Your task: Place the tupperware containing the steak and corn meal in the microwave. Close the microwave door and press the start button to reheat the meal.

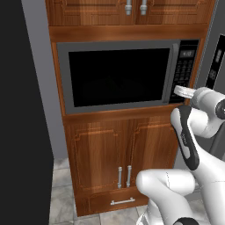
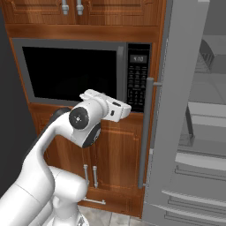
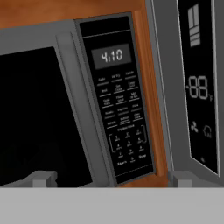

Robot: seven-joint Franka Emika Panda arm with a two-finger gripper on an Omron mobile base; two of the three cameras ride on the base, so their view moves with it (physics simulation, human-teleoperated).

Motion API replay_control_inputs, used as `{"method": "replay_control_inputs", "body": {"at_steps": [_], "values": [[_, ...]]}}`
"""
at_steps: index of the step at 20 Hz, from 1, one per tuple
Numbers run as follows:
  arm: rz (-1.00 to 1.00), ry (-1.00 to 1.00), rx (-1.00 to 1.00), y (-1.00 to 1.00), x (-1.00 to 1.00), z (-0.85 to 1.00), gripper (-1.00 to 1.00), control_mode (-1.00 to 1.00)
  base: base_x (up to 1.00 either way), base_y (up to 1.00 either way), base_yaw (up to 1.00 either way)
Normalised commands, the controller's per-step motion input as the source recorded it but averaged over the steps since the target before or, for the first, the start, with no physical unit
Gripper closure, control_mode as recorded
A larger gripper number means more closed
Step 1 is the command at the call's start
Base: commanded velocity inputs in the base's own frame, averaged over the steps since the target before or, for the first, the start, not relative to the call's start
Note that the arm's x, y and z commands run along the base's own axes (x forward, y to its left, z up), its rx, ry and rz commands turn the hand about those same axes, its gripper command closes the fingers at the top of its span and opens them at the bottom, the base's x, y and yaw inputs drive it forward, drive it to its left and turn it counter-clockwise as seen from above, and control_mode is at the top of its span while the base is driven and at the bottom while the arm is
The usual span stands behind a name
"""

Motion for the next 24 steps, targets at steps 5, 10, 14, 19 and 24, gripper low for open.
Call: {"method": "replay_control_inputs", "body": {"at_steps": [5, 10, 14, 19, 24], "values": [[0.0, 0.0, 0.0, -0.21, 0.0, 0.0, -1.0, -1.0, 0.0, 0.0, 0.0], [0.0, 0.0, 0.0, -0.15, 0.0, 0.0, -1.0, -1.0, 0.0, 0.0, 0.0], [0.0, 0.0, 0.06, -0.08, 0.0, 0.0, -1.0, -1.0, 0.0, 0.0, 0.0], [0.0, 0.02, 0.3, 0.0, 0.0, 0.0, -1.0, -1.0, 0.0, 0.0, 0.0], [-0.05, 0.01, 0.42, 0.17, -0.06, 0.0, -1.0, -1.0, 0.0, 0.0, 0.0]]}}
